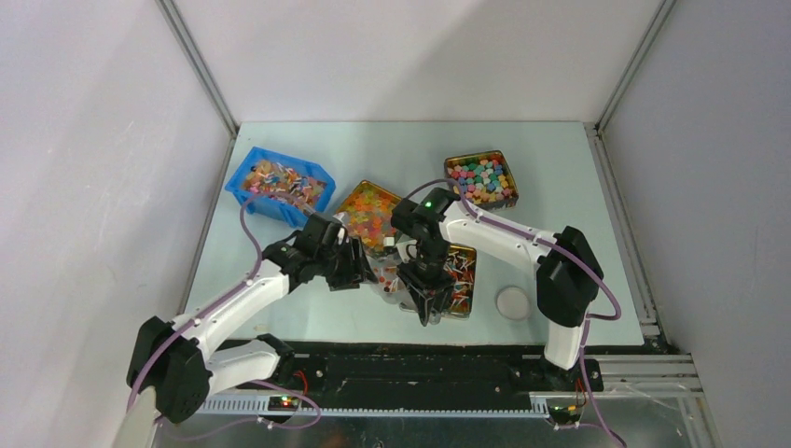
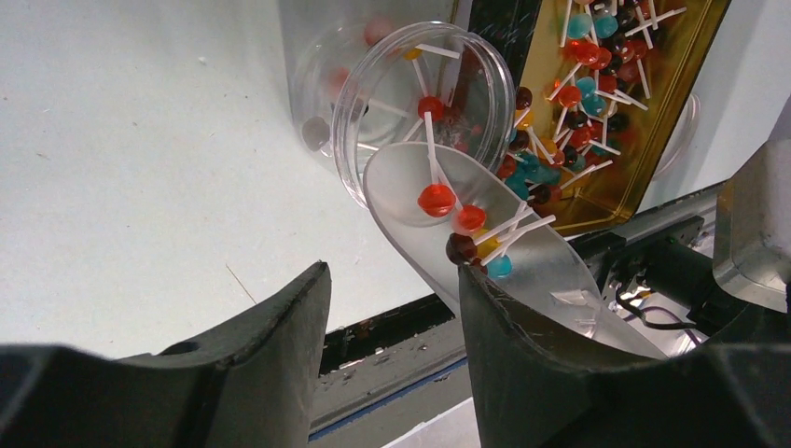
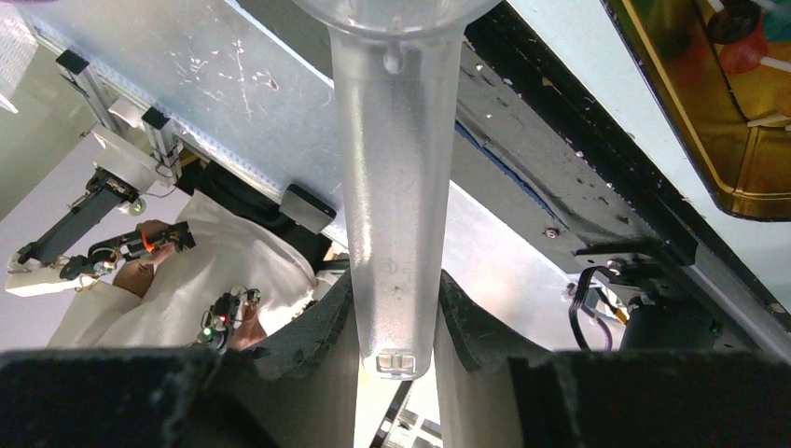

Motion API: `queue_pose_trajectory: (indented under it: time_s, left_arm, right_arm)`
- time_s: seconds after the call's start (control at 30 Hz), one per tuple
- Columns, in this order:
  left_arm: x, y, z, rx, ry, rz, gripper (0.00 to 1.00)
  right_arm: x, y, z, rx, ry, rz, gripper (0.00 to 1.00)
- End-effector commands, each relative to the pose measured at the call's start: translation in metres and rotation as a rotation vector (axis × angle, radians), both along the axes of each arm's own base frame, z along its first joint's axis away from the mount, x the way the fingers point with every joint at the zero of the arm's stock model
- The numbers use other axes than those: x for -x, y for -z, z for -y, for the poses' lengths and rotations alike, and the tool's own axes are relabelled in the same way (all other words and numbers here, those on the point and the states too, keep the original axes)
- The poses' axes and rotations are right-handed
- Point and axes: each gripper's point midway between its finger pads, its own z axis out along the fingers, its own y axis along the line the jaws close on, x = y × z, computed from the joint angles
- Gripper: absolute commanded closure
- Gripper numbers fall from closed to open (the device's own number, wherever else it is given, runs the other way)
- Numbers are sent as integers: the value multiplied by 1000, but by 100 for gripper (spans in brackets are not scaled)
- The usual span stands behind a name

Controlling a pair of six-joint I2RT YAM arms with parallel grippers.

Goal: Pack the candies
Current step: Place the fake candies in the packing bottle.

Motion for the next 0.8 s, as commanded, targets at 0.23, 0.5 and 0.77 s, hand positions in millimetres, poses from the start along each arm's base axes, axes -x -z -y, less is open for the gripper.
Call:
queue_pose_trajectory:
  time_s: [0.23, 0.5, 0.77]
  left_arm:
    - [-1, 1, 3, -4, 6, 5, 48]
    - [-1, 2, 4, -20, 17, -1, 51]
    - [-3, 0, 3, -43, 24, 1, 51]
  right_arm:
    - [-8, -15, -2, -12, 15, 65, 100]
    - [-8, -19, -3, -23, 20, 66, 100]
    - [-10, -23, -3, -26, 24, 71, 100]
